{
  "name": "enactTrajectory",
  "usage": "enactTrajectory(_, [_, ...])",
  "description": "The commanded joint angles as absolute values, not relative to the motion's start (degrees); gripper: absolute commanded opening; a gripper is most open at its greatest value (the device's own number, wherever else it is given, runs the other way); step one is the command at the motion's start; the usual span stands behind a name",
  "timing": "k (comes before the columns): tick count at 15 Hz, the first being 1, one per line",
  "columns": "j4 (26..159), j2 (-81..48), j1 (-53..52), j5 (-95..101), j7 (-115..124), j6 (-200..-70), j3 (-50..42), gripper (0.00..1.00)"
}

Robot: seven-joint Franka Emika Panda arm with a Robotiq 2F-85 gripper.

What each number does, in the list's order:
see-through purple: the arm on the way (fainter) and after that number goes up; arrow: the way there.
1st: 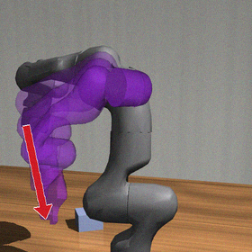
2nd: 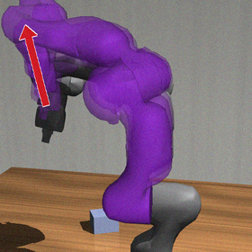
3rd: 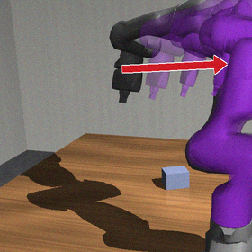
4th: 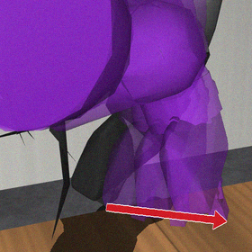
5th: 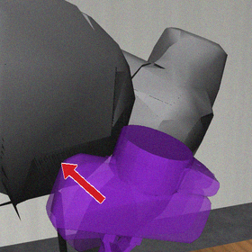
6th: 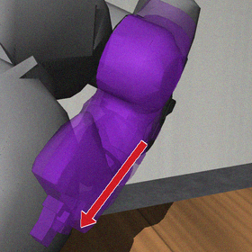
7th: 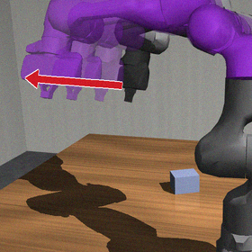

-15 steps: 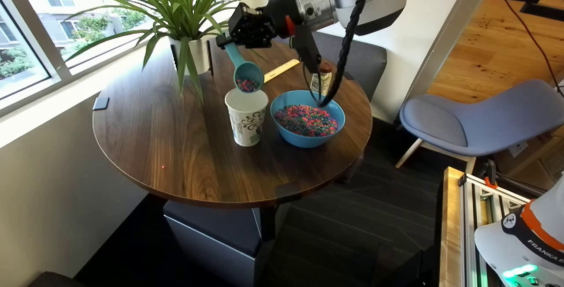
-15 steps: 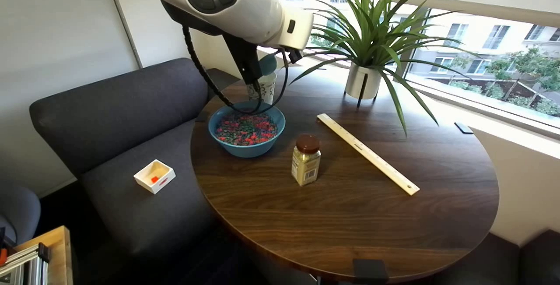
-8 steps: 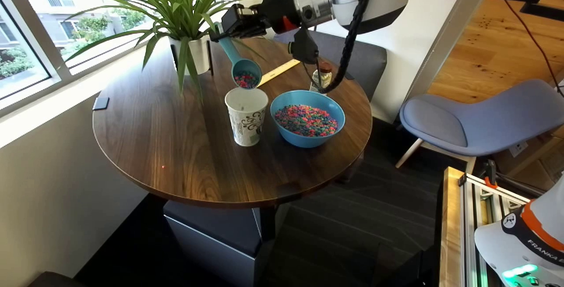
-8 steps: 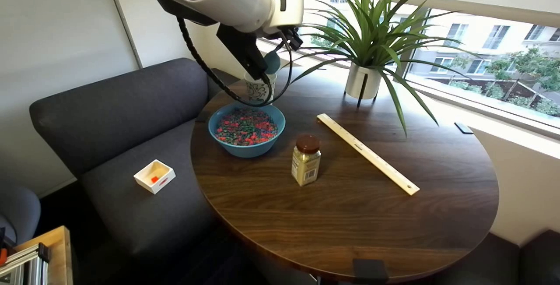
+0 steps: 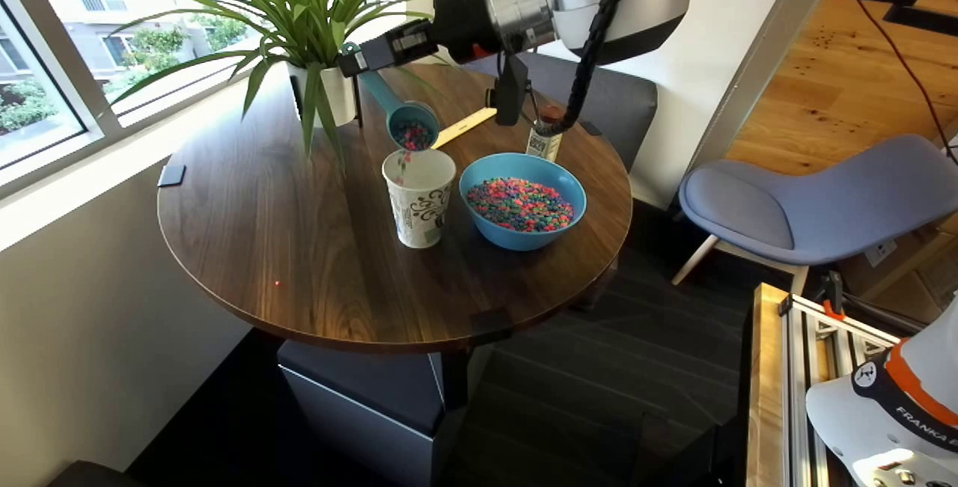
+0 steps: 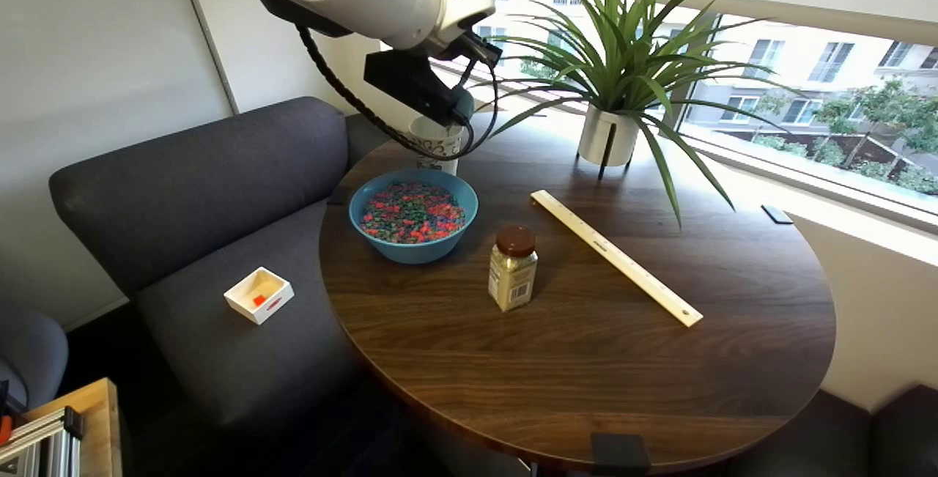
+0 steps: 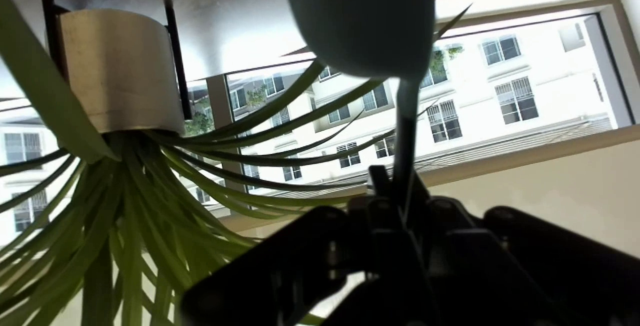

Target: Use the blue spoon to place some cereal from the bowl into the coffee cup.

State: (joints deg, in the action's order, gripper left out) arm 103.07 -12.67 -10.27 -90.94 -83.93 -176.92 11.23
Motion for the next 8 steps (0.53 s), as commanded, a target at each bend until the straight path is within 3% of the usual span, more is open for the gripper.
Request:
enactTrajectory(1, [99.8, -14.5, -11.4, -96.7, -96.4, -180.3, 12.2, 0.02])
enactTrajectory(8, [97.0, -13.7, -12.6, -109.5, -117.3, -180.3, 11.2, 0.02])
